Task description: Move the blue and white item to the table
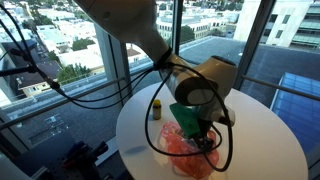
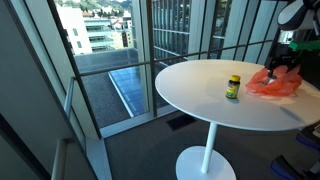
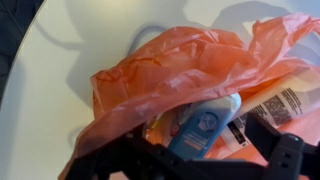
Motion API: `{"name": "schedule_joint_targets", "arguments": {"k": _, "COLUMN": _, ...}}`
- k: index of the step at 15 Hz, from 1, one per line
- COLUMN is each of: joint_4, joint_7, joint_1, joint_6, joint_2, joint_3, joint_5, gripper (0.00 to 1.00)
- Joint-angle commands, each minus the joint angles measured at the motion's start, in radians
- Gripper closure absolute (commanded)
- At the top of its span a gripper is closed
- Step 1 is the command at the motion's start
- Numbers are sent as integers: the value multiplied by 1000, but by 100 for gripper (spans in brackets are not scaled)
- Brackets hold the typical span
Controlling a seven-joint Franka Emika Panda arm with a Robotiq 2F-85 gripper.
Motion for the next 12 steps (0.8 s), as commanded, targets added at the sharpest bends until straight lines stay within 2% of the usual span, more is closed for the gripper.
{"name": "schedule_joint_targets", "arguments": {"k": 1, "joint_4": 45, "joint_7": 41, "joint_1": -5, "joint_6": -21, "joint_2": 31, "joint_3": -1, "joint_5": 16, "gripper": 0}}
{"name": "schedule_joint_targets", "arguments": {"k": 4, "joint_4": 29, "joint_7": 42, "joint_1": -4, "joint_6": -54, "joint_2": 4, "joint_3": 10, "joint_5": 26, "gripper": 0}}
{"name": "schedule_joint_targets", "arguments": {"k": 5, "joint_4": 16, "joint_7": 34, "joint_1": 0, "joint_6": -14, "joint_2": 16, "joint_3": 1, "joint_5": 4, "gripper": 0}}
{"name": "schedule_joint_targets", "arguments": {"k": 12, "joint_4": 17, "joint_7": 34, "joint_1": 1, "joint_6": -26, "joint_2": 15, "joint_3": 5, "joint_5": 10, "gripper": 0}}
